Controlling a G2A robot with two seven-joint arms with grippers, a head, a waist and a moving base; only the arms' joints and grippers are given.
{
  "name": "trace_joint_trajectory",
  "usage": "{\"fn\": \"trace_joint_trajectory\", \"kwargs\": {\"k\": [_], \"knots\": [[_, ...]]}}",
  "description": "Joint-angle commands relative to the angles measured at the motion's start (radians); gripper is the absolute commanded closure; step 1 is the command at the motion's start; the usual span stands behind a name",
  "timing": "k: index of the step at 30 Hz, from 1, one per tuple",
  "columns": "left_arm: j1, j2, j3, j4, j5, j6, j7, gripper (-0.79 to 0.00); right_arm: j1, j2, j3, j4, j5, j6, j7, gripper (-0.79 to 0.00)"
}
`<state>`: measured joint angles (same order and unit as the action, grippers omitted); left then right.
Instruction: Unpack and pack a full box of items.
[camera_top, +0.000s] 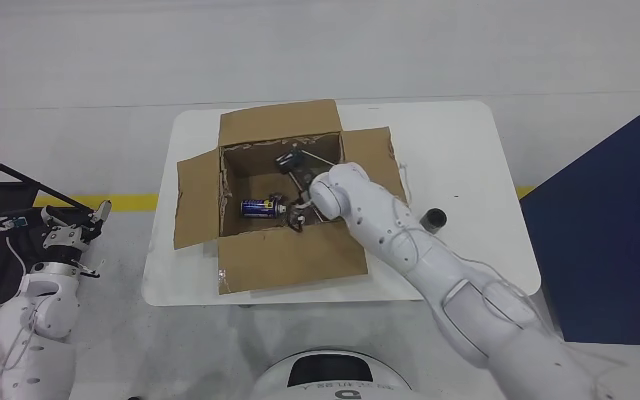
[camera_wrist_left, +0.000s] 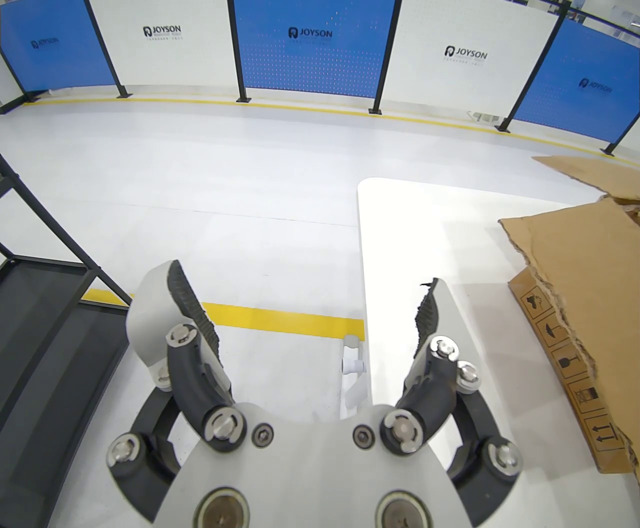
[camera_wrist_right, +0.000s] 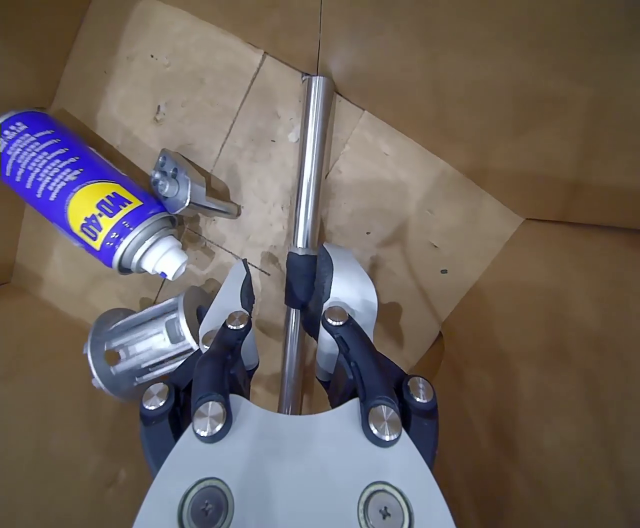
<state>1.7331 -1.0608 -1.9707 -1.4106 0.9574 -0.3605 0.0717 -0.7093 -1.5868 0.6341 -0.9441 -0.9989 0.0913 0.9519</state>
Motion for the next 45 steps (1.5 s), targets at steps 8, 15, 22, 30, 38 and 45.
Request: {"fn": "trace_joint_trajectory", "kwargs": {"k": [8,15,22,30,38,45], "knots": [[0.000,0.000,0.000,0.000,0.000,0.000,0.000,-0.785,0.039,-0.053,-0.061,0.104,-0.031,0.046,0.006,0.000],[0.000,0.000,0.000,0.000,0.000,0.000,0.000,-0.785,0.062,-0.084,-0.081,0.154,-0.051,0.082,0.014,0.000],[0.000,0.000,0.000,0.000,0.000,0.000,0.000,-0.785,0.040,-0.082,-0.052,0.093,-0.074,0.093,-0.067,0.000],[0.000,0.000,0.000,0.000,0.000,0.000,0.000,-0.785,-0.118,0.007,0.079,-0.196,-0.187,0.075,-0.055,0.000],[0.000,0.000,0.000,0.000,0.000,0.000,0.000,-0.785,-0.176,0.035,0.149,-0.278,-0.215,0.049,0.025,0.000],[0.000,0.000,0.000,0.000,0.000,0.000,0.000,-0.785,-0.091,-0.005,0.095,-0.154,-0.159,0.020,0.052,-0.139]]}}
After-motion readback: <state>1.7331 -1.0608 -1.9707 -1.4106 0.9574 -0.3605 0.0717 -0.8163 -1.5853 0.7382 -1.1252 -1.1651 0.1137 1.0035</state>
